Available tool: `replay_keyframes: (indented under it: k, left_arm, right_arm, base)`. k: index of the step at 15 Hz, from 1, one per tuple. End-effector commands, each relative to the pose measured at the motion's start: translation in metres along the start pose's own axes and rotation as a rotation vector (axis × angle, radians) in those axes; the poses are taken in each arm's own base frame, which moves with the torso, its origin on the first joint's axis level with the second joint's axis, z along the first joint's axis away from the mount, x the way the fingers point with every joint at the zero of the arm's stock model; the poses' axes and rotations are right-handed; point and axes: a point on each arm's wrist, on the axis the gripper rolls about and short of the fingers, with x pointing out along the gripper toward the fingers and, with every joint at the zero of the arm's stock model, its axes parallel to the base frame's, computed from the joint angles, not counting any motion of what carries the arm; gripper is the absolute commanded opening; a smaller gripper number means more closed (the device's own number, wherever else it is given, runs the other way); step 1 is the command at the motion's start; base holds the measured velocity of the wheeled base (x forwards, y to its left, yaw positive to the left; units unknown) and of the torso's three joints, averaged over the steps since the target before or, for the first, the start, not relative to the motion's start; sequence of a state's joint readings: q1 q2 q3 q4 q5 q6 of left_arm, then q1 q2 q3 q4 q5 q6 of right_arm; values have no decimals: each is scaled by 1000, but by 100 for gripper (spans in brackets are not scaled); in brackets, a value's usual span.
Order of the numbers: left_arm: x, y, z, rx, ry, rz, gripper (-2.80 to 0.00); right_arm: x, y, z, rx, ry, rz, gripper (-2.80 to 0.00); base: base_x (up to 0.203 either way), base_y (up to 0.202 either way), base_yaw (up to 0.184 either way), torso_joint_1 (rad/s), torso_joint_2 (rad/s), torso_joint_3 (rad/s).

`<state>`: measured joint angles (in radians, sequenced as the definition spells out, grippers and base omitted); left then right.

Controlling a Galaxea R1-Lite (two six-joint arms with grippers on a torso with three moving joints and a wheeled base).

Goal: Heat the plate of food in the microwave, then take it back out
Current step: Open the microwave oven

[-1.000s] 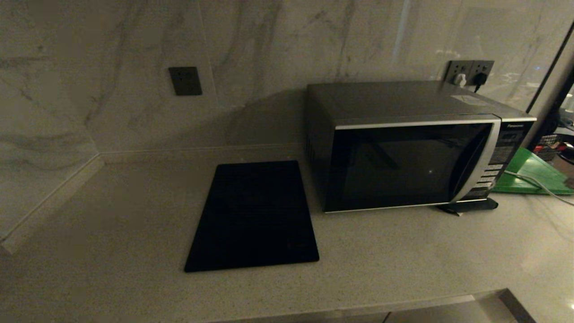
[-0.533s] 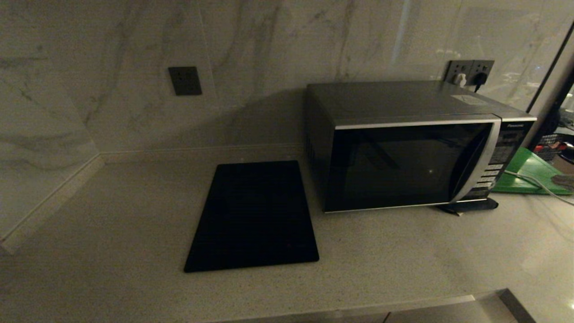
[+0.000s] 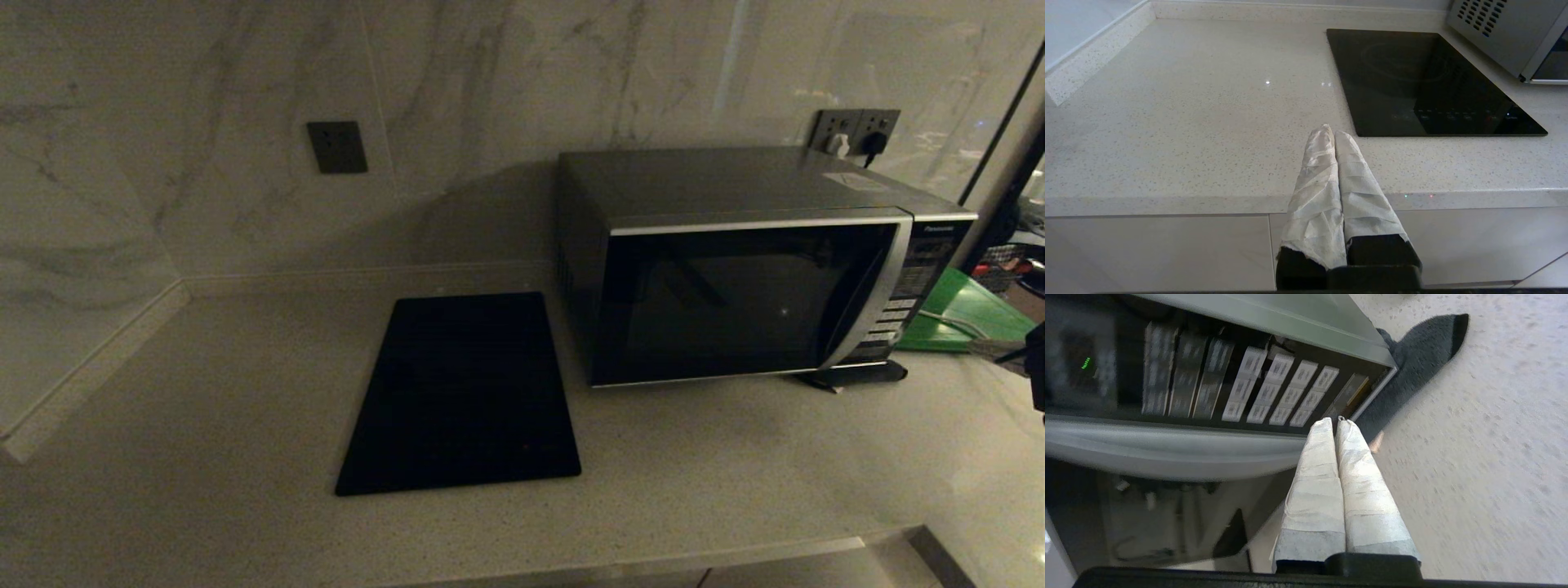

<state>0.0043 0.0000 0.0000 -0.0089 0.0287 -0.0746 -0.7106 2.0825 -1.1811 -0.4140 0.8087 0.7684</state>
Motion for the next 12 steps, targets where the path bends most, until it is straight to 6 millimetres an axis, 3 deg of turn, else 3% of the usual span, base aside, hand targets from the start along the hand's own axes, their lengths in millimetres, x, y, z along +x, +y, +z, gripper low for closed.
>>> replay_keyframes:
  k: [1,6,12]
  left_arm:
    - [0,0,0,0,1,1,-280]
    - [0,0,0,0,1,1,-280]
    - [0,0,0,0,1,1,-280]
  right_arm:
    - [20,-13,0,30,34,1,-280]
    - [53,-23,-17,29,103,12,-280]
    - [77,-34,-24,24,136,18,-280]
  base:
    - [0,0,0,0,0,0]
    - [0,0,0,0,0,0]
    - [0,0,0,0,0,0]
